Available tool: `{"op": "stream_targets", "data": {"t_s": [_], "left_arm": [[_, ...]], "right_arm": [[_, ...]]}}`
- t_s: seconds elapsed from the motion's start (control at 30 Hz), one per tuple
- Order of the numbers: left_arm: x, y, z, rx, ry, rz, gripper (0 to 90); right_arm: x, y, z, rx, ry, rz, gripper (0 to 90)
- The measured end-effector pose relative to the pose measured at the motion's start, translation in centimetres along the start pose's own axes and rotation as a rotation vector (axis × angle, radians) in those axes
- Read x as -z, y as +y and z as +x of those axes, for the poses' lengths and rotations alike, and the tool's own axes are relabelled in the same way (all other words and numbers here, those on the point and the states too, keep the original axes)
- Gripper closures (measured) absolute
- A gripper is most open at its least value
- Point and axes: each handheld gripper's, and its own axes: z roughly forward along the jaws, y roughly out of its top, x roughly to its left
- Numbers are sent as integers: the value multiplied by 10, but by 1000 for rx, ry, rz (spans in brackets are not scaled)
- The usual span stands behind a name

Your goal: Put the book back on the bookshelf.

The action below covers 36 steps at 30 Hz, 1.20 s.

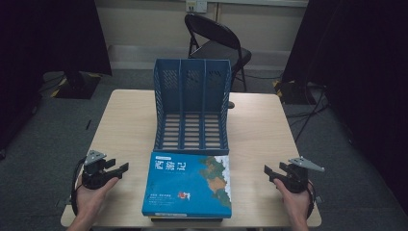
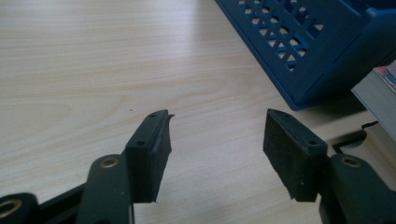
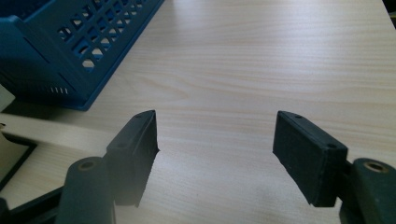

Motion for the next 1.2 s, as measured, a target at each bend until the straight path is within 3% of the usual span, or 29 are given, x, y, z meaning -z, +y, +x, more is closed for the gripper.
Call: {"op": "stream_targets", "data": {"t_s": [0.13, 0.23, 0.43, 0.57, 0.67, 0.8, 0.97, 1.1, 1.2], "left_arm": [[-2, -1, -4, 40, -13, 8, 385], [-1, -1, -8, 19, -19, 12, 397], [6, -1, -9, 30, -60, 17, 410], [13, 0, -16, -22, -78, 5, 445], [20, 2, -22, -20, -111, -10, 455], [24, 8, -32, -53, -151, -27, 487], [25, 19, -41, -83, -164, -41, 499], [27, 28, -49, -78, -180, -60, 505], [32, 43, -61, -119, -169, -68, 546]], "right_arm": [[-4, -1, 1, -3, 11, 16, 298], [-6, 0, 4, 7, 28, 29, 300], [-5, 2, 18, 41, 106, 32, 361], [-1, 5, 32, 84, 161, 31, 413], [2, 9, 45, 114, 200, 13, 453], [5, 18, 63, 161, 253, -24, 492], [7, 39, 81, 192, 326, -73, 535], [8, 53, 91, 215, 355, -94, 554], [5, 65, 101, 239, 394, -104, 578]]}}
